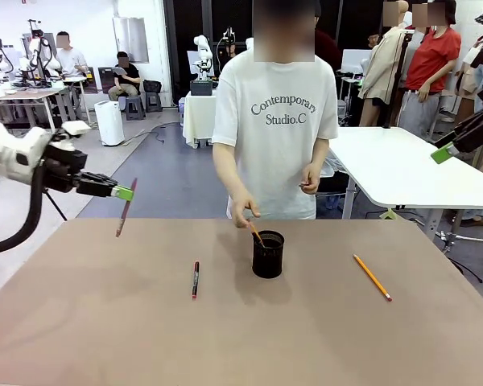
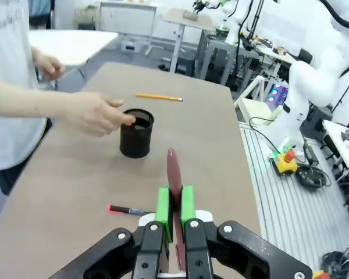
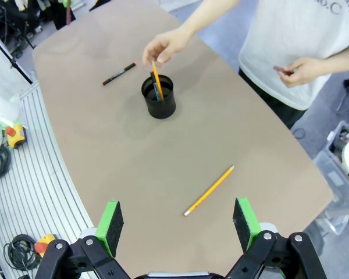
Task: Place the pens into the pen holder.
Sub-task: Pick up a writing instrument from the table and place it into the Pen holder.
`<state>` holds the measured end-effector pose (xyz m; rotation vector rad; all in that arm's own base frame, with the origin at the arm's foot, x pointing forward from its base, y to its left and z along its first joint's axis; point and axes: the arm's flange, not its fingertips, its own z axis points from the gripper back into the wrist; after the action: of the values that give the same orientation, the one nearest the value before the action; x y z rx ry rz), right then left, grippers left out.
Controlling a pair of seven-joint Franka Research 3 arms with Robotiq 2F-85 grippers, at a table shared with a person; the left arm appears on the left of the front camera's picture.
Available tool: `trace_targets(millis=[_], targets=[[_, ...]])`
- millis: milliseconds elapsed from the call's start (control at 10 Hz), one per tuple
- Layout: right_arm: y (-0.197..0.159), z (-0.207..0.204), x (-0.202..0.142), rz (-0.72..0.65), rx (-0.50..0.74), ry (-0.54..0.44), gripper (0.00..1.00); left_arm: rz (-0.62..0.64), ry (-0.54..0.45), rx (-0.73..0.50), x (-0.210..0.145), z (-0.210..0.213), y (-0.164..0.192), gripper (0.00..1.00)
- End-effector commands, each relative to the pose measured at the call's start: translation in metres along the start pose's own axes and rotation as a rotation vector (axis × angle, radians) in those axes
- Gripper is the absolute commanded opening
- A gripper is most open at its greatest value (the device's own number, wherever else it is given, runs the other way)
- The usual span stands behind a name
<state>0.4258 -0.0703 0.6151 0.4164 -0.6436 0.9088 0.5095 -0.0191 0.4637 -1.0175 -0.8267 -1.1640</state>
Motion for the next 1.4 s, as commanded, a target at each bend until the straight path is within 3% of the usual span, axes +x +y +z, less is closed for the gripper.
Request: trace_targets(millis=[0, 500, 700, 1300], targets=[[0.001, 0.001, 0.002, -0.002, -0.001, -0.01, 1.0, -0.055, -0.089, 0.029, -0.006, 0.011, -0.017, 0.0], [0.001, 0.001, 0.002, -0.002, -0.001, -0.01, 1.0, -0.113, -0.223, 0.149, -0.009, 0.046, -0.037, 0.0], [0.001, 0.001, 0.002, -0.002, -0.001, -0.01, 1.0, -0.086, -0.181, 0.139, -0.003, 0.049, -0.03, 0.0], [0.001, 0.001, 0.002, -0.002, -0.001, -0.01, 1.0, -0.086, -0.181, 0.139, -0.003, 0.049, -0.03, 0.0]])
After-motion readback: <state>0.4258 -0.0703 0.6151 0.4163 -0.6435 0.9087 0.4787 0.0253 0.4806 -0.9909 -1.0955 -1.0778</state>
